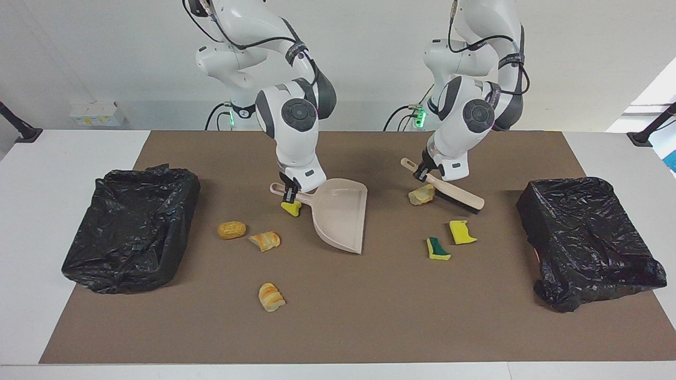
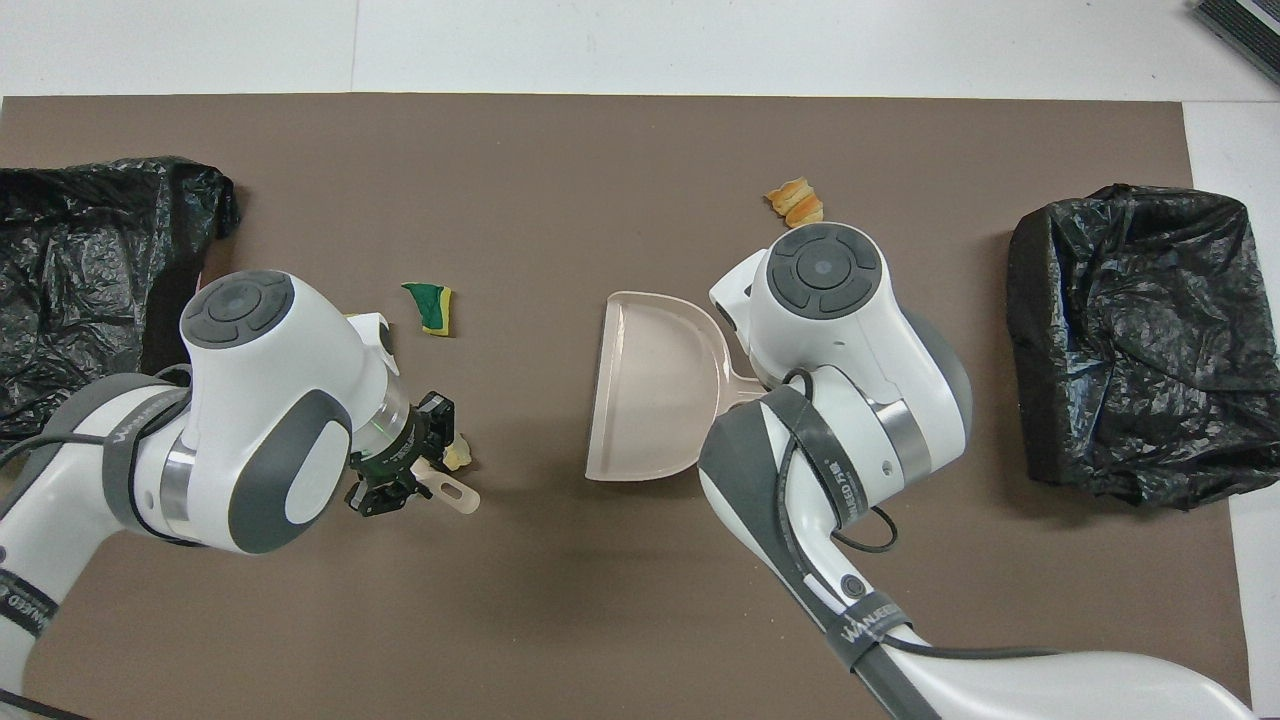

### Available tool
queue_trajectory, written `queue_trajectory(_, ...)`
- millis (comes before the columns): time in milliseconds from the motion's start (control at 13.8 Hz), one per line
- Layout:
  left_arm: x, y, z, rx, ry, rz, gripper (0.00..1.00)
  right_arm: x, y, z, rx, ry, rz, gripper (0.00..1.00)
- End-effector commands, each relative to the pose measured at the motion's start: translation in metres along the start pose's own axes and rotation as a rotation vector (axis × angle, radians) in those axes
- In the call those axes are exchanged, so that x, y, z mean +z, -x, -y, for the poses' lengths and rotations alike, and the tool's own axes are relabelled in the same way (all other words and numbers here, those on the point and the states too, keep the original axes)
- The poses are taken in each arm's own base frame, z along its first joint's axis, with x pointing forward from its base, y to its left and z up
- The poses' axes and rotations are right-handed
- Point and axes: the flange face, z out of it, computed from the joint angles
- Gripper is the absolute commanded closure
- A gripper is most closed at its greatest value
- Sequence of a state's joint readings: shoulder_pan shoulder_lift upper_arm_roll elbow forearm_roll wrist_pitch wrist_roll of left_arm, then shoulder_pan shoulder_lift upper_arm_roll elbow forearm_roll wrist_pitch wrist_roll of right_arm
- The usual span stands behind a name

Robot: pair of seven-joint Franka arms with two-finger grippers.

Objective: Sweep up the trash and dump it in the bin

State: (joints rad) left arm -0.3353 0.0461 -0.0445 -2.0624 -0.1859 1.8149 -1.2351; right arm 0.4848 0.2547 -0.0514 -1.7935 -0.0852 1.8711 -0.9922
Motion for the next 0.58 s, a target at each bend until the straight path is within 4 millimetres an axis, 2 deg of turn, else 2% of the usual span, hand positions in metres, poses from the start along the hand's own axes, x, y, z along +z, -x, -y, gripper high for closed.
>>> queue_trajectory(0, -0.005, -0.007, 0.0, 0.113, -0.05, -0.045, 1.0, 0.004, 0.008, 0.02, -0.064, 0.041, -0.006, 1.0)
queue_trajectory(72, -0.006, -0.012, 0.002, 0.178, -0.064, -0.072, 1.0, 0.006, 0.006, 0.023, -0.074, 0.048, -0.006, 1.0)
queue_trajectory(217, -0.009, -0.041, 0.011, 0.274, -0.069, -0.077, 1.0, 0.01, 0.003, 0.024, -0.096, 0.065, 0.027, 1.0)
queue_trajectory(506, -0.003, -0.082, 0.033, 0.57, -0.102, -0.083, 1.0, 0.009, -0.001, 0.026, -0.105, 0.072, 0.034, 1.0)
